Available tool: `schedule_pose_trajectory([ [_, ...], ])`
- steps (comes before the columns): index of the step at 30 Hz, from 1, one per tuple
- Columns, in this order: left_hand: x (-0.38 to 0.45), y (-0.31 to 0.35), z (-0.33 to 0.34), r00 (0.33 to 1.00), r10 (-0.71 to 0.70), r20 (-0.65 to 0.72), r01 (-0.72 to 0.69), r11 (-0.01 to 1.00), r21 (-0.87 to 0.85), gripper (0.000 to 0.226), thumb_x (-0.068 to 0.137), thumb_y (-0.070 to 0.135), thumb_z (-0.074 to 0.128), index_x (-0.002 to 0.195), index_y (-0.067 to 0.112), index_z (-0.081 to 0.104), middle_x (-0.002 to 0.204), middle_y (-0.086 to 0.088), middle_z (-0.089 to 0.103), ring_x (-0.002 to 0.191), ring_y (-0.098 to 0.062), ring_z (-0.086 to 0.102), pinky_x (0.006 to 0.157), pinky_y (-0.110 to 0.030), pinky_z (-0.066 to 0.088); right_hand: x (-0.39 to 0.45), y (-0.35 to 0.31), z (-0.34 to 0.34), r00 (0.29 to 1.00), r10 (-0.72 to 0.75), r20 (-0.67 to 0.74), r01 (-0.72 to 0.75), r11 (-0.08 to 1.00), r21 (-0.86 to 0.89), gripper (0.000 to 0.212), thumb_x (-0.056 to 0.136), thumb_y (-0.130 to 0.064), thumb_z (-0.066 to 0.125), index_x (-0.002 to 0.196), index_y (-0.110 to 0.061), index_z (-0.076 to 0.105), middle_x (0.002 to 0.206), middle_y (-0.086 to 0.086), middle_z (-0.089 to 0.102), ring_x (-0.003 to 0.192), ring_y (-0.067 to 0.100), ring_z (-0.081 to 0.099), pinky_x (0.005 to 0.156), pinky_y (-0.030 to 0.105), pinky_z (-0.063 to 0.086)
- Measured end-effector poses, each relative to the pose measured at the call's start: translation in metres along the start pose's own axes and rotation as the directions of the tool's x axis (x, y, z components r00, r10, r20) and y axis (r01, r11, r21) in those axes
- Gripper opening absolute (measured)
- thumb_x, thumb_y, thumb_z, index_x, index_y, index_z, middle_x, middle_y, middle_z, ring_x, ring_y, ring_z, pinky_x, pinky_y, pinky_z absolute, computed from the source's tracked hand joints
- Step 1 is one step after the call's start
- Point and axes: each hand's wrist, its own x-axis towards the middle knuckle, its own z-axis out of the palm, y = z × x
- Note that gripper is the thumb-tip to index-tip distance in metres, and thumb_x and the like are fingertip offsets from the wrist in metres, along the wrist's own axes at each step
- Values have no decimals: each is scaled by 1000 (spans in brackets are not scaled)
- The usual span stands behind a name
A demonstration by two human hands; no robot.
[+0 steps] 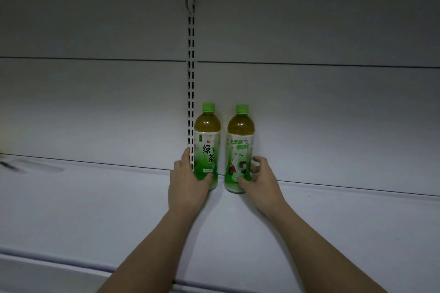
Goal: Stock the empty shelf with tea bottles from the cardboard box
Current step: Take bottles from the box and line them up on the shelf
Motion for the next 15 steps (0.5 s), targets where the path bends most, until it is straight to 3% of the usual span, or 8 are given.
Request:
schedule_pose_trajectory([
  [3,-12,13,-11,992,126,-28,-111,946,305,69,86,42,56,145,26,24,129,-4,49,115,-24,47,89,-42,46,-16,-7,-8,995,76,65,-68,991,-115,63,88,-19,66,142,-12,34,136,10,53,117,22,56,84,24,44],
  [5,-16,25,-22,990,135,30,-138,932,336,60,88,43,51,141,24,32,128,-4,50,114,-24,47,87,-41,45,-25,-15,-18,987,104,125,-77,976,-203,62,88,-30,64,141,-14,36,136,10,52,112,21,54,84,24,38],
  [10,-45,45,-49,946,-34,322,-109,903,416,57,87,54,44,136,26,43,135,-7,48,123,-31,44,97,-44,42,-61,-36,-50,972,119,205,-41,935,-351,47,91,-41,56,130,-19,49,115,3,59,94,16,55,74,27,41],
  [15,-79,54,-69,909,-87,408,-105,898,427,55,85,57,48,132,30,51,138,-4,52,124,-29,48,102,-45,42,-97,-46,-78,959,171,227,-48,885,-464,44,91,-49,53,123,-19,57,131,5,57,114,23,56,91,32,43],
])
